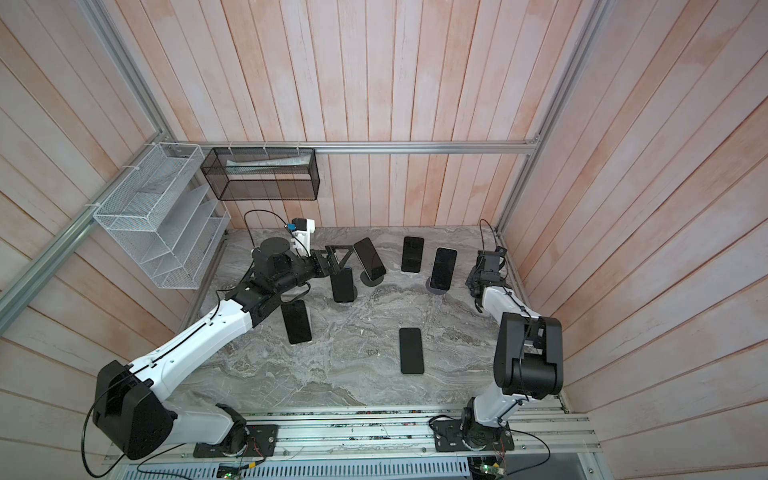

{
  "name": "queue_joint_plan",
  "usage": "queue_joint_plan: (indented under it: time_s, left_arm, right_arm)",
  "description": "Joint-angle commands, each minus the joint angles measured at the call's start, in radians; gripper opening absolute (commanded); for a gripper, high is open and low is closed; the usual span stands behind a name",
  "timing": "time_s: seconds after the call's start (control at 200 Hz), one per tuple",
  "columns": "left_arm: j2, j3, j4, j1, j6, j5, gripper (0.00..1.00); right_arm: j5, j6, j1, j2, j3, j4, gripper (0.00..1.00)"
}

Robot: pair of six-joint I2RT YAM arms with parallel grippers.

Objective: Remove the phone from the phone stand
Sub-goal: 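Move the right gripper toward the phones farthest from the robot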

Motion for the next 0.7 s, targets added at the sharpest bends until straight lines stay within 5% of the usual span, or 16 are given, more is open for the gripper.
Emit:
queue_joint_plan:
  time_s: [0.0, 0.45, 0.695]
  left_arm:
    - [0.004, -0.001, 0.015, 0.005, 0.015, -0.001, 1.0]
    - [0.002, 0.004, 0.011, 0.004, 0.02, 0.003, 1.0]
    - [0.002, 0.008, 0.006, 0.004, 0.028, -0.001, 1.0]
  right_arm:
    - [-0.012, -0.03, -0.006, 0.038, 0.044, -0.014, 0.58]
    - [-0.033, -0.024, -0.006, -0.028, 0.059, -0.1, 0.89]
    - [-0.086, -0.027, -0.006, -0.096, 0.093, -0.197, 0.95]
